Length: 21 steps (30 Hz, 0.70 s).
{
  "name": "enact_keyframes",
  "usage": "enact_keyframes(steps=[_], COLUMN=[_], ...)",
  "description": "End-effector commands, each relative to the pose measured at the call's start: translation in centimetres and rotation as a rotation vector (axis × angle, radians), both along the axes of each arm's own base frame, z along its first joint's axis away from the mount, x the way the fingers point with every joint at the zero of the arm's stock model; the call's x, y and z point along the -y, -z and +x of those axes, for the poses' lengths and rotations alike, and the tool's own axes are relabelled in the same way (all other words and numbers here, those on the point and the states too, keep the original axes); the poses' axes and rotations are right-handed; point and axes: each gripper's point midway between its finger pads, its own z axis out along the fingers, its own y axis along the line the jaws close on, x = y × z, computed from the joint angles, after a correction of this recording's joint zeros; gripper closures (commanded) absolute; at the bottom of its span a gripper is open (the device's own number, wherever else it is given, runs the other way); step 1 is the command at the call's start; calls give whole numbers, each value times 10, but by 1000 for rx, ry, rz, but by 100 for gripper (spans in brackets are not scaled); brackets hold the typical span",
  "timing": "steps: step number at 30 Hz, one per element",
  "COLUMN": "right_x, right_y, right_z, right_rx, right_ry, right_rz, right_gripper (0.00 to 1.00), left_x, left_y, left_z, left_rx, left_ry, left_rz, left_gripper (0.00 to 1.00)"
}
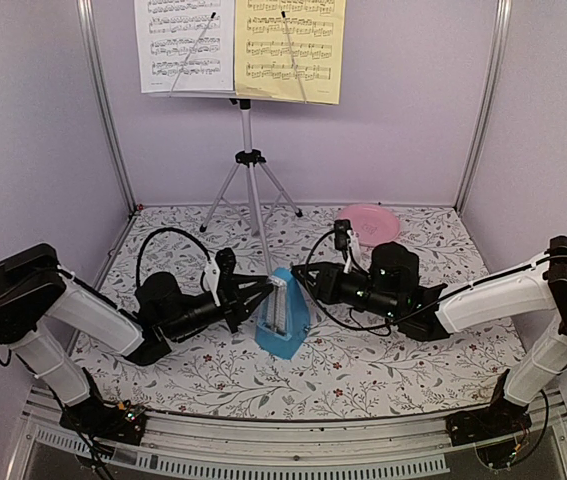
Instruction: Set up the instrument practice props
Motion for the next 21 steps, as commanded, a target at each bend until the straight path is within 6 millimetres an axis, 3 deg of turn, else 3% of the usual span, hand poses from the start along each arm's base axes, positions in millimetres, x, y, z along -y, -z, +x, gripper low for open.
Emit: enact_keyframes(steps=[1,4,7,9,16,18,21], right_x=[67,61,56,53,52,53,57], right_y=[152,142,123,106,57,48,41], right_z=[-12,-11,-11,-10,-11,-12,-13], right_rx=[-262,-241,-205,-174,-81,-67,-54], right_ry=[95,75,59,48,31,33,45], right_rz=[-493,-470,-431,-399,-319,-301,-288], right_gripper=[67,65,60,57,48,46,44], left_x=[9,11,8,7,4,1,3], left_y=[-15,-12,-10,-6,12,17,24], left_z=[-35,-28,-22,-21,-23,-16,-5], left_rx=[56,39,12,-8,-77,-92,-137], left_ry=[161,135,95,88,32,-59,-148], left_rz=[-37,-21,-12,4,28,31,39], left_gripper=[82,78,53,44,26,17,11])
